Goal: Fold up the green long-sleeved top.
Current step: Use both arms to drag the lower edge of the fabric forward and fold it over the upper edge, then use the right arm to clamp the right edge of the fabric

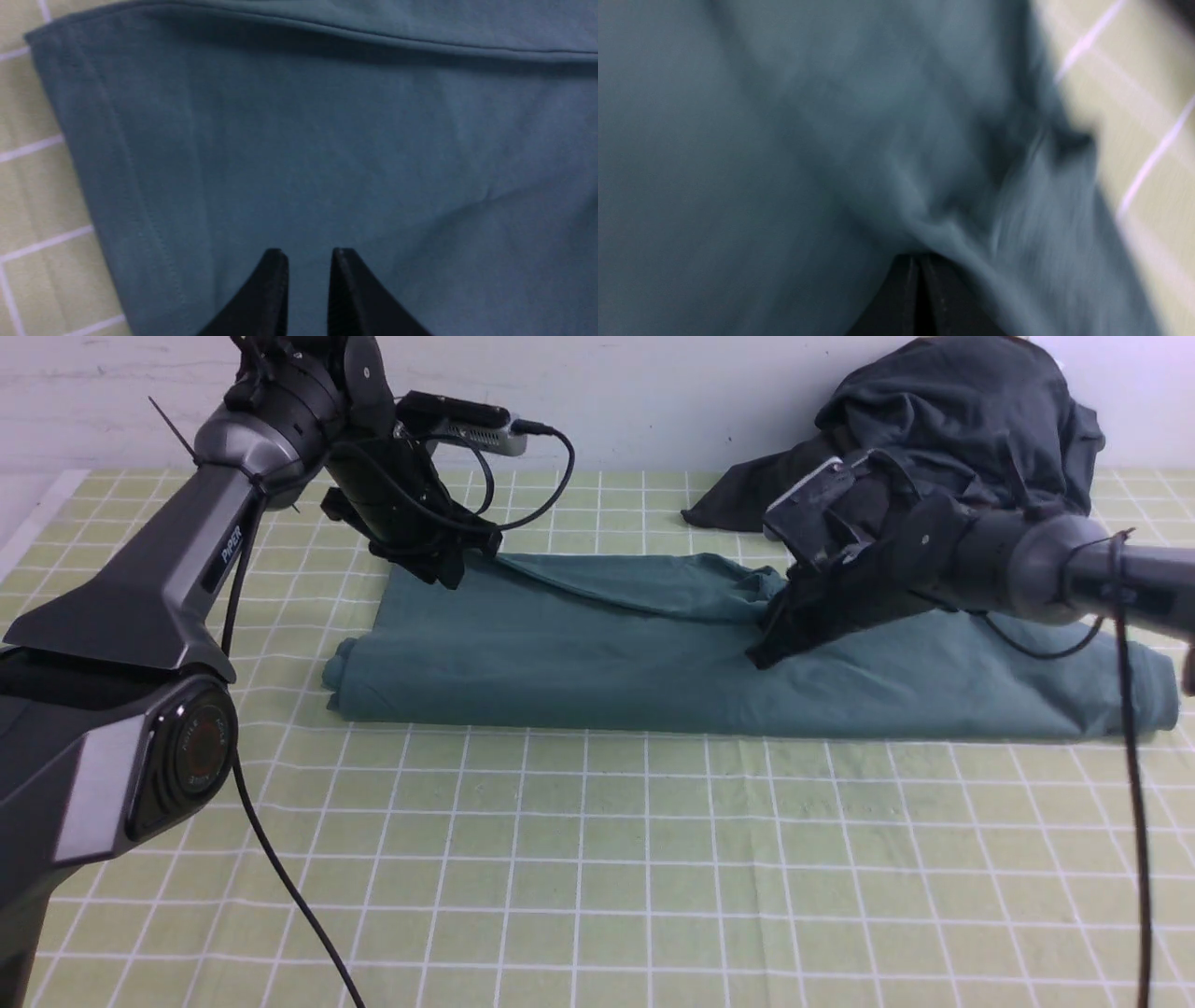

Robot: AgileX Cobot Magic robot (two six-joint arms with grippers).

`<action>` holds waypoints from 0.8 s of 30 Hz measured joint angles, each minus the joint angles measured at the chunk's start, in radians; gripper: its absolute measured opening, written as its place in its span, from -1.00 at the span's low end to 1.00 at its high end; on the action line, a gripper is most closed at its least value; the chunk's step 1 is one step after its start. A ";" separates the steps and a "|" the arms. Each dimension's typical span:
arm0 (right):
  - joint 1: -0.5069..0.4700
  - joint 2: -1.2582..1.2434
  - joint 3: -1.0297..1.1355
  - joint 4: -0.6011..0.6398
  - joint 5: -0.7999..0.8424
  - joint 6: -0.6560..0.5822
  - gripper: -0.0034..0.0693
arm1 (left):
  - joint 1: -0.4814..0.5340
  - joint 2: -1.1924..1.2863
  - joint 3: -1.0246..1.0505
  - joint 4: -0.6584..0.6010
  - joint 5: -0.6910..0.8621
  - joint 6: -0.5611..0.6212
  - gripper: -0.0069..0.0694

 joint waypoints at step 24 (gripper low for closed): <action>-0.221 -0.318 -0.223 -0.643 0.832 0.849 -0.63 | 0.000 -0.668 0.437 0.045 0.010 0.032 -0.83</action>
